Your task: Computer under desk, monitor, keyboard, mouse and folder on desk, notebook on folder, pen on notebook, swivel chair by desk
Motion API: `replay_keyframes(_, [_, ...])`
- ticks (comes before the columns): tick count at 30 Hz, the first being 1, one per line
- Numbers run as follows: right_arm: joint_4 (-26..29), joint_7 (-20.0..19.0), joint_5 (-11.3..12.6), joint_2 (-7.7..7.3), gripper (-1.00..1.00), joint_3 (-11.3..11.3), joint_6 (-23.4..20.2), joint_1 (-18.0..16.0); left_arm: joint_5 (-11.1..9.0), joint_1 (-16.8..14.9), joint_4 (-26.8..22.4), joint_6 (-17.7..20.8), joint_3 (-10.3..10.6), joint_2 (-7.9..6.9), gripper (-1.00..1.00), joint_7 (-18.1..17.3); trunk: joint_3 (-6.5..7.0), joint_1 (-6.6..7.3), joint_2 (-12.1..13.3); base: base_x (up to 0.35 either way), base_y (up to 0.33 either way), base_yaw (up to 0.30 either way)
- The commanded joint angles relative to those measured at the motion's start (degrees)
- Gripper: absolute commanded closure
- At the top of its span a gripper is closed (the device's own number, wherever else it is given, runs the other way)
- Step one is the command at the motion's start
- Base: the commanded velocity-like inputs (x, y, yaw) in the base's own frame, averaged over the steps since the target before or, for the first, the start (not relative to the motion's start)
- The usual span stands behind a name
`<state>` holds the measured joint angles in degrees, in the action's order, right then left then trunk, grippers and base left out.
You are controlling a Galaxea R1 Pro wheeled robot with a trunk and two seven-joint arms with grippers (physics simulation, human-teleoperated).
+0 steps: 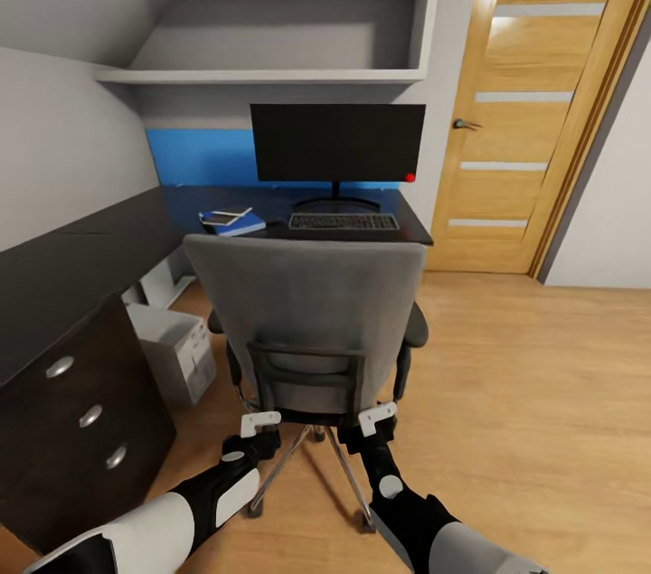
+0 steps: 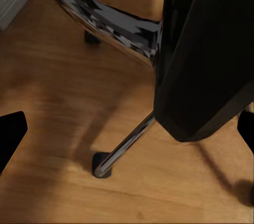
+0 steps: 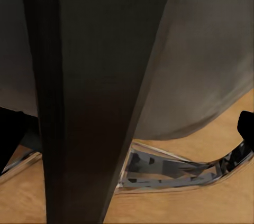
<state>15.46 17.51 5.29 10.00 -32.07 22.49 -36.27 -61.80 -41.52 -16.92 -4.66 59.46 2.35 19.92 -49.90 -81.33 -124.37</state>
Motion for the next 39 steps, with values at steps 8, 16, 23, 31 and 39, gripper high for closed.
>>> replay_keyframes(8, [-0.1, 0.5, 0.8, 0.0, -1.0, 0.2, 0.5, -0.1, -0.5, -0.1, 0.1, -0.3, 0.1, -0.07, -1.0, 0.6, -0.04, -0.02, 0.0, 0.329, 0.137, 0.0])
replay_keyframes(16, [-0.1, 0.5, 0.8, 0.0, -1.0, 0.2, 0.5, -0.1, -0.5, -0.1, 0.1, -0.4, 0.1, -0.07, -1.0, 0.6, -0.04, -0.02, 0.0, 0.329, 0.149, 0.0])
replay_keyframes(23, [-0.1, 0.5, 0.8, 0.0, -1.0, 0.2, 0.5, -0.1, -0.5, -0.1, 0.1, -0.4, 0.1, -0.07, -1.0, 0.6, -0.04, -0.02, 0.0, 0.329, 0.072, 0.0])
replay_keyframes(31, [-0.1, 0.5, 0.8, 0.0, -1.0, 0.2, 0.5, -0.1, -0.4, -0.1, 0.1, -0.4, 0.1, -0.07, -1.0, 0.6, -0.04, -0.02, 0.0, 0.329, 0.002, 0.0])
replay_keyframes(39, [-0.1, 0.5, 0.8, 0.0, -1.0, 0.2, 0.5, -0.1, -0.4, -0.1, 0.1, -0.4, 0.1, -0.07, -1.0, 0.6, -0.04, -0.02, 0.0, 0.329, 0.0, 0.0])
